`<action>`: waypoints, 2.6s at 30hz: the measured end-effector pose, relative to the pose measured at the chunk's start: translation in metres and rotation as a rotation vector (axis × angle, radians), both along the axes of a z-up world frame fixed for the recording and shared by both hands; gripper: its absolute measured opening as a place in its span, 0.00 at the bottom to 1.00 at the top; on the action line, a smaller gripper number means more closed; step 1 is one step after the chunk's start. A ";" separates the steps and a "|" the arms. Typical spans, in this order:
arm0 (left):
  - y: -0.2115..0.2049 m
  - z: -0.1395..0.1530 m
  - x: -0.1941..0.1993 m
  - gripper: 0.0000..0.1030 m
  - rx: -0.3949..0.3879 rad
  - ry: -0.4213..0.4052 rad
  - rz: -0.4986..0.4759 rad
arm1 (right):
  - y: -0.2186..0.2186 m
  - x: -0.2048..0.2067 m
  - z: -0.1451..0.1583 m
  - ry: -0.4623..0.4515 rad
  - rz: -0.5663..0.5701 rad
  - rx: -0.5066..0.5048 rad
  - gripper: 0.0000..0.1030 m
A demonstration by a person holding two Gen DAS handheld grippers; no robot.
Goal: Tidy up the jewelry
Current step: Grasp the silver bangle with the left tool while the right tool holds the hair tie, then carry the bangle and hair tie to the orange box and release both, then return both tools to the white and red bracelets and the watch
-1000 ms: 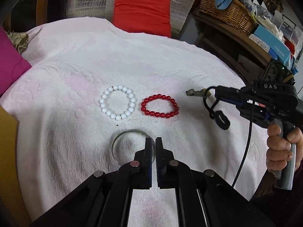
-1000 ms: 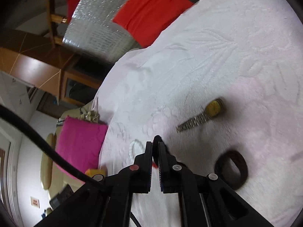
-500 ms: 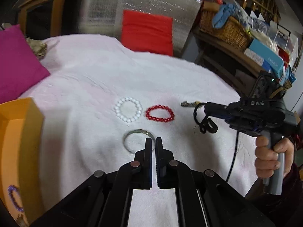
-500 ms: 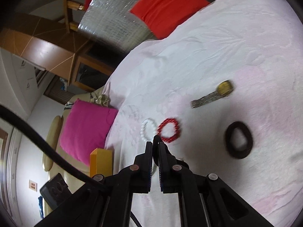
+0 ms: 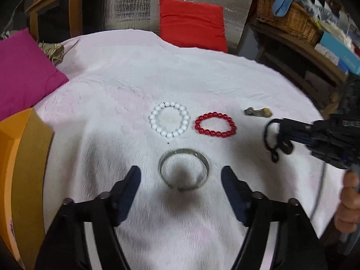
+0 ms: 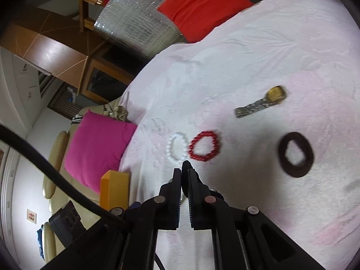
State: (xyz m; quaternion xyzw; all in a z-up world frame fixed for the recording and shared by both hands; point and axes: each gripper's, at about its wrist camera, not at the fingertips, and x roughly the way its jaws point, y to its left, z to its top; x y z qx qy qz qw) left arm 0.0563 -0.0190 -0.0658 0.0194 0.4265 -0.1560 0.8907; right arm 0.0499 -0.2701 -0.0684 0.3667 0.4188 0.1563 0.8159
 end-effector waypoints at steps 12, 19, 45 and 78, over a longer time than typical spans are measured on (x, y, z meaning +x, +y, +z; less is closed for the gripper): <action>-0.021 -0.033 0.025 0.74 0.078 0.058 0.005 | -0.018 0.009 -0.008 0.016 -0.007 -0.001 0.06; -0.011 -0.020 0.019 0.61 0.028 0.023 0.014 | -0.016 0.006 -0.003 -0.013 -0.008 -0.014 0.06; 0.249 0.099 -0.139 0.61 0.168 -0.225 0.462 | 0.300 0.013 0.094 -0.218 0.450 0.007 0.07; 0.261 0.026 -0.061 0.63 0.339 -0.034 0.483 | 0.369 0.072 0.031 -0.020 0.497 -0.206 0.08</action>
